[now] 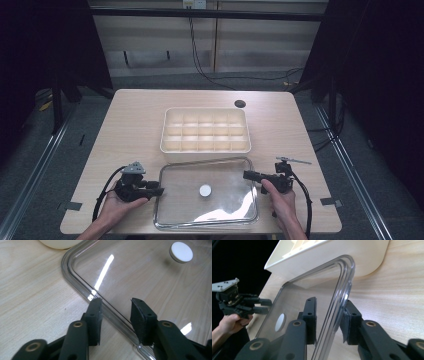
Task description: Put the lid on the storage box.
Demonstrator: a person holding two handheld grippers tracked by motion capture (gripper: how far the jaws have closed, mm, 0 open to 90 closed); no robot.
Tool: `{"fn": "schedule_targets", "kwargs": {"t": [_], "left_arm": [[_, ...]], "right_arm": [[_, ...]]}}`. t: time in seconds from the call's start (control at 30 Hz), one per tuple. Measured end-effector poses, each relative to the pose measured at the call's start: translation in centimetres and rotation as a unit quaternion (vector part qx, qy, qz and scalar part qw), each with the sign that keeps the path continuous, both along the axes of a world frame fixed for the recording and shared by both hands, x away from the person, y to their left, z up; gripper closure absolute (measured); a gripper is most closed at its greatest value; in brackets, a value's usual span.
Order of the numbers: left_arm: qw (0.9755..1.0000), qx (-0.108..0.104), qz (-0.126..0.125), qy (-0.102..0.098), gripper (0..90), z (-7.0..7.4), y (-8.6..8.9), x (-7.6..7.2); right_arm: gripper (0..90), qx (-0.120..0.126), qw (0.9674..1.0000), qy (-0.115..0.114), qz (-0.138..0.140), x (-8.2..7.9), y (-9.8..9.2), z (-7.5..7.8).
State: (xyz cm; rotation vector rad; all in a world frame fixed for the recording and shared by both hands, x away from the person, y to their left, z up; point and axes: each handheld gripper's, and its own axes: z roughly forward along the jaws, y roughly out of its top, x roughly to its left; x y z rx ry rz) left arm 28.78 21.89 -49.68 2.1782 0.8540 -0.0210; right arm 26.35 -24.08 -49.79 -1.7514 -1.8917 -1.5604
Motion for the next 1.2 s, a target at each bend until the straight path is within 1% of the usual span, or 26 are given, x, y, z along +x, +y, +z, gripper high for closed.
{"fn": "schedule_targets", "kwargs": {"t": [0.03,0.1,0.13,0.17,0.23,0.27,0.3,0.37,0.4,0.47,0.6,0.7,0.77,0.83,0.9,0.97,1.03,1.07,1.1,1.13,1.17,1.2], "left_arm": [[1.0,0.003,-0.001,-0.005,58.9,0.0,0.0,0.0],[1.0,-0.002,0.002,-0.007,57.7,-0.1,-0.1,0.0],[1.0,-0.002,0.003,-0.009,53.2,-0.1,-0.1,0.1],[0.9999,-0.003,0.006,-0.009,52.6,-0.1,-0.1,0.1],[0.9999,-0.006,0.003,-0.009,49.4,-0.1,-0.1,0.1],[0.9999,-0.001,0.001,-0.011,47.7,-0.1,-0.1,0.1],[0.9999,-0.003,0.003,-0.014,45.9,-0.1,-0.2,0.0],[0.9999,-0.005,0.003,-0.013,41.9,-0.1,-0.2,0.1],[0.9999,-0.005,0.005,-0.013,40.7,-0.1,-0.2,0.1],[0.9999,-0.005,0.007,-0.013,38.0,-0.1,-0.2,0.1],[0.9999,-0.01,0.006,-0.012,36.1,-0.2,-0.1,0.3],[0.9996,-0.024,0.015,-0.005,33.3,-0.4,-0.3,0.5],[0.9994,-0.031,0.017,-0.003,33.2,-0.4,-0.3,0.7],[0.9993,-0.033,0.018,-0.002,33.2,-0.5,-0.4,0.7],[0.9987,-0.042,0.025,0.008,32.2,-0.5,-0.3,0.8],[0.9992,-0.033,0.024,-0.002,31.9,-0.5,-0.4,0.8],[0.9992,-0.032,0.024,-0.003,30.1,-0.5,-0.4,0.7],[0.9992,-0.031,0.024,-0.003,29.2,-0.5,-0.3,0.8],[0.999,-0.039,0.021,0.005,29.2,-0.5,-0.2,0.8],[0.9987,-0.044,0.024,0.012,26.9,-0.5,-0.1,0.9],[0.9984,-0.048,0.025,0.017,26.6,-0.5,-0.1,1.0],[0.9985,-0.046,0.025,0.017,27.4,-0.5,-0.1,0.9]], "right_arm": [[71.3,0.001,1.0,-0.006,-0.001,-0.1,0.0,0.1],[72.5,0.011,0.9998,-0.015,-0.004,-0.2,-0.1,0.3],[73.0,0.011,0.9998,-0.016,-0.004,-0.3,-0.1,0.3],[73.2,0.012,0.9998,-0.014,-0.004,-0.3,-0.1,0.3],[73.4,0.013,0.9998,-0.013,-0.003,-0.3,-0.2,0.3],[73.5,0.014,0.9998,-0.014,-0.002,-0.3,-0.2,0.3],[73.6,0.013,0.9998,-0.016,-0.002,-0.3,-0.2,0.3],[73.5,0.012,0.9998,-0.018,-0.001,-0.4,-0.2,0.4],[73.5,0.006,0.9998,-0.02,-0.001,-0.4,-0.1,0.4],[73.7,0.009,0.9997,-0.023,0.0,-0.6,-0.1,0.5],[74.0,0.007,0.9995,-0.03,-0.001,-0.8,-0.2,0.7],[73.8,-0.003,0.9994,-0.035,-0.001,-0.9,-0.2,0.9],[73.8,-0.004,0.9994,-0.036,0.0,-1.0,-0.3,1.0],[73.9,-0.005,0.9993,-0.037,-0.002,-1.0,-0.3,1.0],[74.6,-0.002,0.9993,-0.038,-0.003,-1.1,-0.4,1.0],[74.7,0.002,0.9991,-0.042,-0.003,-1.2,-0.4,1.1],[75.1,0.001,0.999,-0.044,-0.002,-1.3,-0.5,1.2],[75.4,0.006,0.9988,-0.047,-0.002,-1.3,-0.5,1.2],[76.0,0.008,0.9988,-0.049,0.0,-1.3,-0.5,1.3],[76.6,0.012,0.9985,-0.054,0.001,-1.4,-0.5,1.3],[76.7,0.013,0.9984,-0.055,0.001,-1.4,-0.5,1.4],[76.6,0.016,0.9982,-0.057,0.002,-1.4,-0.5,1.5]]}}
